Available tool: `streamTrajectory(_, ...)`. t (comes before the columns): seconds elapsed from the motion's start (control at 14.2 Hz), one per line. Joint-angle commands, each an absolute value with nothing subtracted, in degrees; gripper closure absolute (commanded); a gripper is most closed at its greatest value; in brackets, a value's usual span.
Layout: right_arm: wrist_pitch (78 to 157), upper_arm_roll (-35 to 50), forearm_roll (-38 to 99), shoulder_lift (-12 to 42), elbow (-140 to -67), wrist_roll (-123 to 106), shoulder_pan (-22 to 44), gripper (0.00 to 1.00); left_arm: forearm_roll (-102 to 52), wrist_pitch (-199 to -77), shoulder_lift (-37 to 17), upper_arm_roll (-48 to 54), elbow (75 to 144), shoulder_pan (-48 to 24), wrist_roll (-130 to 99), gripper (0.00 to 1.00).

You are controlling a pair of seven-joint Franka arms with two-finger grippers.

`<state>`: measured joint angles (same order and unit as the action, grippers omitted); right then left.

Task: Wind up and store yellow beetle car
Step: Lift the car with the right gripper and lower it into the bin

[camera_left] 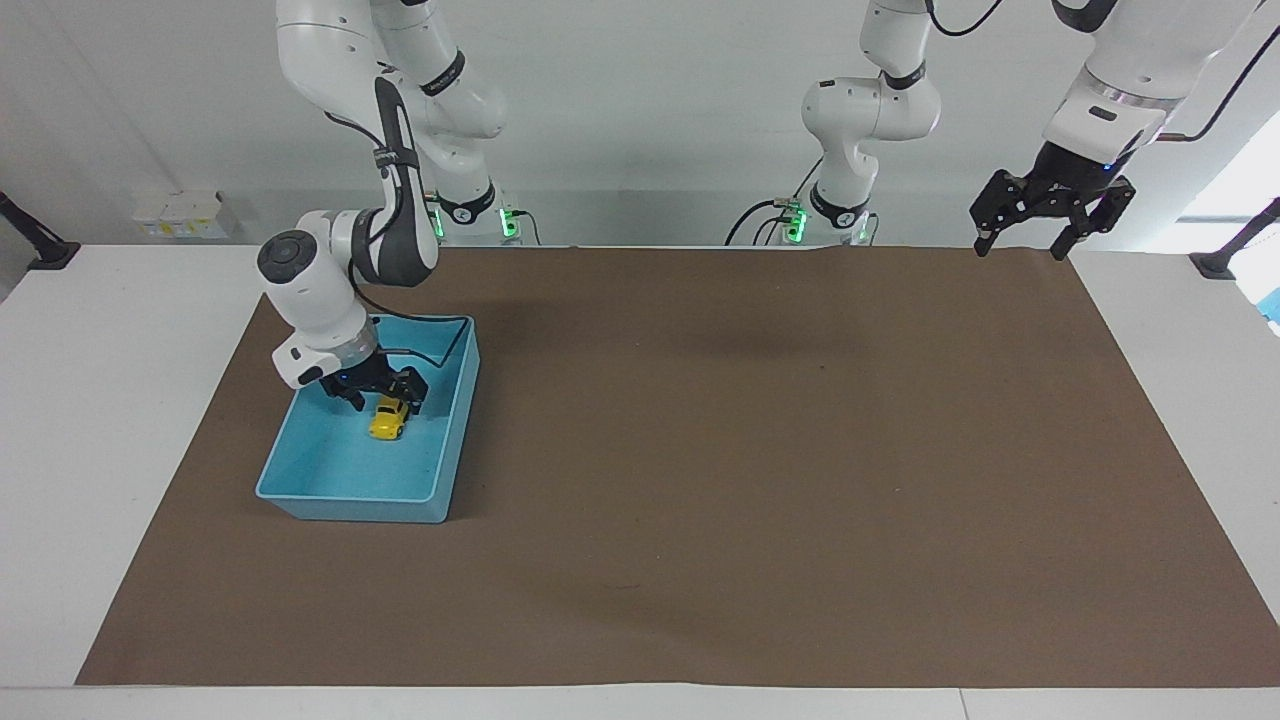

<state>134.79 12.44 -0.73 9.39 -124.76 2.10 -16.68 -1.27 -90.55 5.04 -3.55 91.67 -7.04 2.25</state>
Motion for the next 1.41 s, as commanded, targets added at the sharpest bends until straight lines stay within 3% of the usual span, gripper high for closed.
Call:
streamTrajectory(0.0,130.3,13.4,-1.3,7.0,-122.7,4.7,-16.7,0.0,-1.1,-89.6,5.4,-3.1,91.2,-6.2,2.7,0.0)
streamTrajectory(0.28,127.7,13.2,-1.4,4.2,-121.6,9.0,-11.4,0.0,-1.1,-89.6,5.4,-3.1,91.2,-6.2,2.7,0.0)
streamTrajectory(0.77,109.3,13.0,-0.8,4.1,-107.7,9.5,-12.0,0.0,-1.1,-89.6,5.4,-3.2,91.2,-6.2,2.7,0.0)
streamTrajectory(1.33,99.1,13.0,-0.4,-2.8,-104.9,12.2,-11.8,0.0,-1.1,-89.6,5.4,-3.2,91.2,-6.2,2.7,0.0)
